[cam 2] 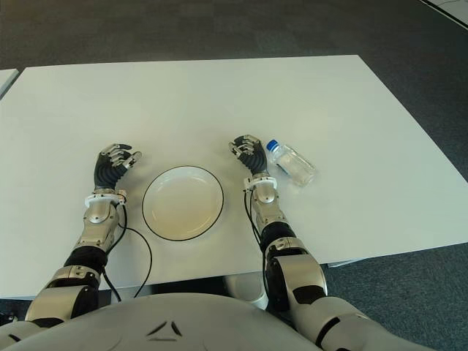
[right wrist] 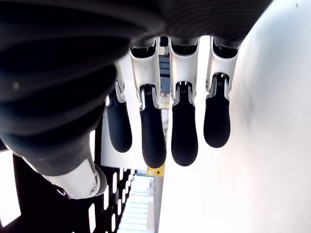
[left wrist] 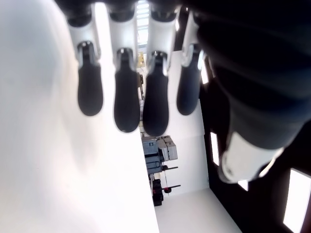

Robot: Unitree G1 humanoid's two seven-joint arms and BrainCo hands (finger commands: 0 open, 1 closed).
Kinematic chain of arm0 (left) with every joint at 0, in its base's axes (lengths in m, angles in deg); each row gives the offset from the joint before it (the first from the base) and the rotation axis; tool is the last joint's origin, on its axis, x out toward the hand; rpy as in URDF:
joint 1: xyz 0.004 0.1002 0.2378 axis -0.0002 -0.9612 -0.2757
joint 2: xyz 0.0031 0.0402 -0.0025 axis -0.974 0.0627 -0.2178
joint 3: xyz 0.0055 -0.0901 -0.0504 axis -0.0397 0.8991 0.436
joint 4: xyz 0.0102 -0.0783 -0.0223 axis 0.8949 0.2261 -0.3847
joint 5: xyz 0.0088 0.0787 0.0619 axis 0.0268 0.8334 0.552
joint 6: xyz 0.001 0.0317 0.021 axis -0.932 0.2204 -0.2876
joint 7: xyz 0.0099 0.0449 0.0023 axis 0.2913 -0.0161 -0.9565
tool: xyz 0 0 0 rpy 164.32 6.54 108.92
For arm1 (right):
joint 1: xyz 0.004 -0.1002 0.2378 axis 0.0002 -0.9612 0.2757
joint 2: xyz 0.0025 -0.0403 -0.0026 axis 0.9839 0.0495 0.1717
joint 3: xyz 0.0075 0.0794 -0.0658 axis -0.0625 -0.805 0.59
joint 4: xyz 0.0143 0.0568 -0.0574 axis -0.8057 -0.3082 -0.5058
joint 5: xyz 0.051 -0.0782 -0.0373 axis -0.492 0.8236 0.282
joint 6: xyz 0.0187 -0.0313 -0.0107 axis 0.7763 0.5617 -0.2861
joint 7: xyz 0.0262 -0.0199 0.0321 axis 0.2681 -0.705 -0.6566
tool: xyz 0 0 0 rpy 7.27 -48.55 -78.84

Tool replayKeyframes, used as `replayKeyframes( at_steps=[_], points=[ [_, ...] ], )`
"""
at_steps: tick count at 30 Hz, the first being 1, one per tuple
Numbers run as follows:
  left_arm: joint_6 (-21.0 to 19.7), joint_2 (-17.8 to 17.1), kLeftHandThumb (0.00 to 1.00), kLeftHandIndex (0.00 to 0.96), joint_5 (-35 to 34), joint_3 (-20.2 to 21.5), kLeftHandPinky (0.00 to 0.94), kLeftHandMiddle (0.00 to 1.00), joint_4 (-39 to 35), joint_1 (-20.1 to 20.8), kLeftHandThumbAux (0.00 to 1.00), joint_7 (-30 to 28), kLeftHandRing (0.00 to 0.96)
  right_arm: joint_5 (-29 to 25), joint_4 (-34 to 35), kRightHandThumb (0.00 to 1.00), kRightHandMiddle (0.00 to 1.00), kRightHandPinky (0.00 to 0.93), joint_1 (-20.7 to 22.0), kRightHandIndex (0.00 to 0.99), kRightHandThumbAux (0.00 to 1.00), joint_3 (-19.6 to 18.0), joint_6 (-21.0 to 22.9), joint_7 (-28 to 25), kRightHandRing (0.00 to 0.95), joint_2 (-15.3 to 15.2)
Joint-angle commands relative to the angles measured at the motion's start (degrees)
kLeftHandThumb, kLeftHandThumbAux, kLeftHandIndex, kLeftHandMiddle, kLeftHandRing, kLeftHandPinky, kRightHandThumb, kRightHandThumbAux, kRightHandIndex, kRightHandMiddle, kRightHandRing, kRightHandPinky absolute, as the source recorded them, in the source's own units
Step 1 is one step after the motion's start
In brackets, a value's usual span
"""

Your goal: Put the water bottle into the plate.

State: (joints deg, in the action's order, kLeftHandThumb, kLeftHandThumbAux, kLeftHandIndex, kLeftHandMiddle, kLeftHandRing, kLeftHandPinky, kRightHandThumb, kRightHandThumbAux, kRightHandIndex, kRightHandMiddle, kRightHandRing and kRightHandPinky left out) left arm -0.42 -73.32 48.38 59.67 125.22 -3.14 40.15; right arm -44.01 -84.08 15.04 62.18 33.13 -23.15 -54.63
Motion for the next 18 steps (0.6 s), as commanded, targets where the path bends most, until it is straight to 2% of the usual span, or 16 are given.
replayKeyframes(
  at_steps=[1,18],
  points=[
    [-1.4,0.5,0.706,0.433,-1.2,0.7,0.535,0.603,-0.5,-0.8,0.716,-0.6,0.570,-0.4,-0.2,0.706,0.522,0.576,-0.7,0.427,0.732,-0.2,-0.9,-0.4,0.557,0.0],
    [0.1,0.9,0.706,0.432,-0.9,1.0,0.561,0.606,-0.8,-1.1,0.715,-0.3,0.580,1.3,1.1,0.707,0.508,0.579,-1.2,0.427,0.732,0.4,-2.7,2.1,0.552,-0.2]
  ],
)
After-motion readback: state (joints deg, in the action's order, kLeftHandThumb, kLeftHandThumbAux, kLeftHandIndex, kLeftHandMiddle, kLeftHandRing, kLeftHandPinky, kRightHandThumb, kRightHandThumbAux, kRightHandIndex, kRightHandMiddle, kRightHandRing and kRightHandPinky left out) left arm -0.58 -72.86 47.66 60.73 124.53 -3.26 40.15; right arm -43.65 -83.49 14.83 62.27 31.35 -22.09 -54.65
